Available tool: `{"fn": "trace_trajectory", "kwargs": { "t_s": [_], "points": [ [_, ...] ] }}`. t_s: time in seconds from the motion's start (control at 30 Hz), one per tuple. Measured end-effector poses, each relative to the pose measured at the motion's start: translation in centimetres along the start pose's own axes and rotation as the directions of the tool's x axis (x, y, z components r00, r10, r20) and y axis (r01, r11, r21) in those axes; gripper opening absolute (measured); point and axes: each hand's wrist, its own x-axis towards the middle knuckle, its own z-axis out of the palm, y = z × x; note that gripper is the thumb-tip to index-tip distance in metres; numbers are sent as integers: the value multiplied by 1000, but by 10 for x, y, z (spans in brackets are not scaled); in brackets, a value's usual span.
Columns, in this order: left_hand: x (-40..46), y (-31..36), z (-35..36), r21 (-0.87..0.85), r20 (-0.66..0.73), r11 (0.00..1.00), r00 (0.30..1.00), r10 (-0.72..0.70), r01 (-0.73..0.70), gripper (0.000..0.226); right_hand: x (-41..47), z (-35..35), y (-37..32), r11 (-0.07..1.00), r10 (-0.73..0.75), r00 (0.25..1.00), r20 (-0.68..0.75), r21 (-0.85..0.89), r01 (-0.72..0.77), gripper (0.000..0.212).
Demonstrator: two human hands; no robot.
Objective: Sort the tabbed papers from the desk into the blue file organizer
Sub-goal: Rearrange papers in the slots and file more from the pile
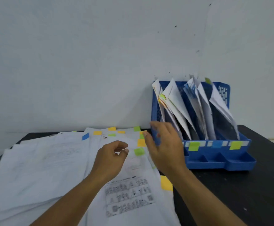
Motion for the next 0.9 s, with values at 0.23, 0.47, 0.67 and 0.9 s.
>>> {"fn": "trace_trajectory", "kwargs": {
  "t_s": [0.23, 0.47, 0.67, 0.9],
  "points": [
    [-22, -57, -51, 316, -152, 933, 980, -129, 172, 28, -51, 55, -10, 985, 171, 834, 525, -66, -161, 42],
    [-45, -100, -61, 453, -167, 837, 951, -259, 307, 79, -78, 66, -4, 976, 219, 772, 597, -132, -175, 45],
    [-50, -106, -65, 368, -166, 875, 948, -272, 315, 63, -85, 66, -1, 975, 219, 784, 580, -95, -202, 43],
    [-56, -103, -77, 355, -117, 912, 978, -175, 206, 30, -83, 65, -2, 966, 244, 779, 577, -74, -248, 42]
  ]
}}
